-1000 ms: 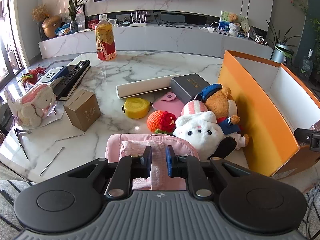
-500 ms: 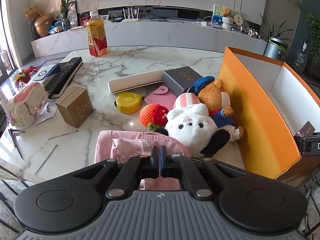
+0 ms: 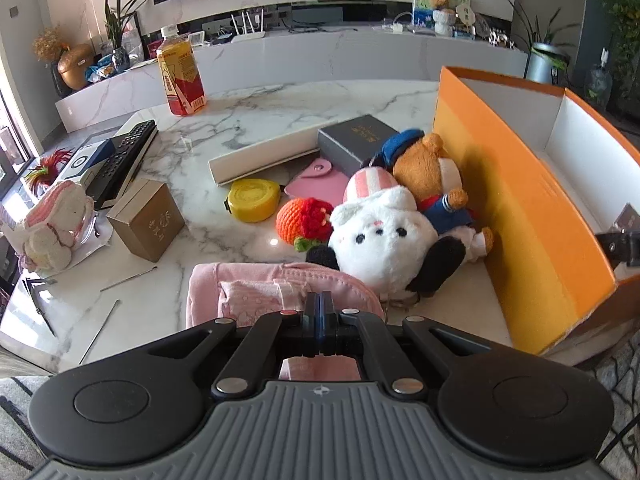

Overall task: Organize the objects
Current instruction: 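Carry the PHOTO CARD box over the orange box with the right tool while the left tool lifts the backpack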

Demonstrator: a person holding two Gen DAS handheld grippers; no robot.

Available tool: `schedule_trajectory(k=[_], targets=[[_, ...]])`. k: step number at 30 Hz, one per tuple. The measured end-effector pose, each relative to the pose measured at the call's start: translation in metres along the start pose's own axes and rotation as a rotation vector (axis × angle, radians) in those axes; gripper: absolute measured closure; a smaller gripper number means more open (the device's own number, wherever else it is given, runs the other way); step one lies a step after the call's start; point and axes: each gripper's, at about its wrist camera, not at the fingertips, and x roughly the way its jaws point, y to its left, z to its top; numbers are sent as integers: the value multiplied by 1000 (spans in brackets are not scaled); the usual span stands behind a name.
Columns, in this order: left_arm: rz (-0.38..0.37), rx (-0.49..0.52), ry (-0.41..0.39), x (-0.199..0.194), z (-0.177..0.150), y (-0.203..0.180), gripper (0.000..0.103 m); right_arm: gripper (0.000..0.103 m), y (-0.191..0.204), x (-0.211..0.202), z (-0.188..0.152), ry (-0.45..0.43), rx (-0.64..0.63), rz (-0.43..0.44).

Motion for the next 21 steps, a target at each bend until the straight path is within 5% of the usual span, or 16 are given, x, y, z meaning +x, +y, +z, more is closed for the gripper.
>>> schedule_trajectory(k=[2, 3, 5, 10, 13, 14, 18, 21], targets=[[38, 21, 1, -9, -4, -4, 87, 13, -4, -1, -1, -1, 4, 0], [51, 28, -26, -15, -6, -5, 63, 13, -5, -1, -2, -2, 3, 4], [84, 41, -55, -21, -8, -6, 34, 13, -7, 0, -3, 2, 4, 11], [89, 0, -2, -3, -2, 6, 36, 13, -6, 6, -2, 14, -2, 23], [62, -56, 59, 15, 2, 18, 47, 13, -4, 8, -2, 16, -8, 40], [63, -76, 82, 21, 3, 21, 65, 13, -2, 8, -1, 17, -10, 43], [46, -95, 106, 27, 0, 25, 87, 13, -1, 12, -1, 24, -11, 52], [64, -73, 91, 25, -3, 19, 91, 13, -2, 15, 0, 29, -5, 46]])
